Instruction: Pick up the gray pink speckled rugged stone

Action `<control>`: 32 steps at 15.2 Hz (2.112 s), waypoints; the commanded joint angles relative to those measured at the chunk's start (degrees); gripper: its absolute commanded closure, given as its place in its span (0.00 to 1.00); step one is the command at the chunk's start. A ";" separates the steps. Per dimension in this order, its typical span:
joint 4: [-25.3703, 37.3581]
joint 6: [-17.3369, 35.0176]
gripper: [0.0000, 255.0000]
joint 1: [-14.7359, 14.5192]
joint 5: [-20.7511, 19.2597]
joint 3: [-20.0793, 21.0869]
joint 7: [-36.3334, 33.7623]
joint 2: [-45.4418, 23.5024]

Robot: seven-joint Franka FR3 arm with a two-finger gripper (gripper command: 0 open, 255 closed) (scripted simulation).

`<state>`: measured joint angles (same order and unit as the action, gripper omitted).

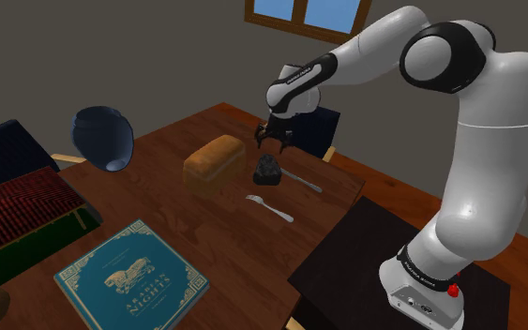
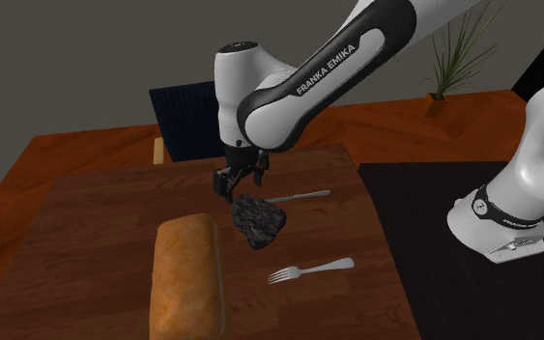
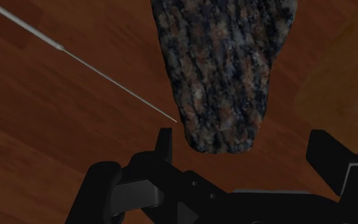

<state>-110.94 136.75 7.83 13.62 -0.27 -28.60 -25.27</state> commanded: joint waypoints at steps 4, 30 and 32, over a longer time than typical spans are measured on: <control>0.23 2.87 0.00 0.20 0.63 0.22 0.58 -3.07; 0.88 -3.13 1.00 -0.08 -0.56 -0.38 -1.00 2.37; 1.16 -4.34 1.00 -0.12 -0.78 -0.47 -1.30 3.32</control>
<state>-109.94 132.97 7.73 12.93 -0.69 -29.76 -22.41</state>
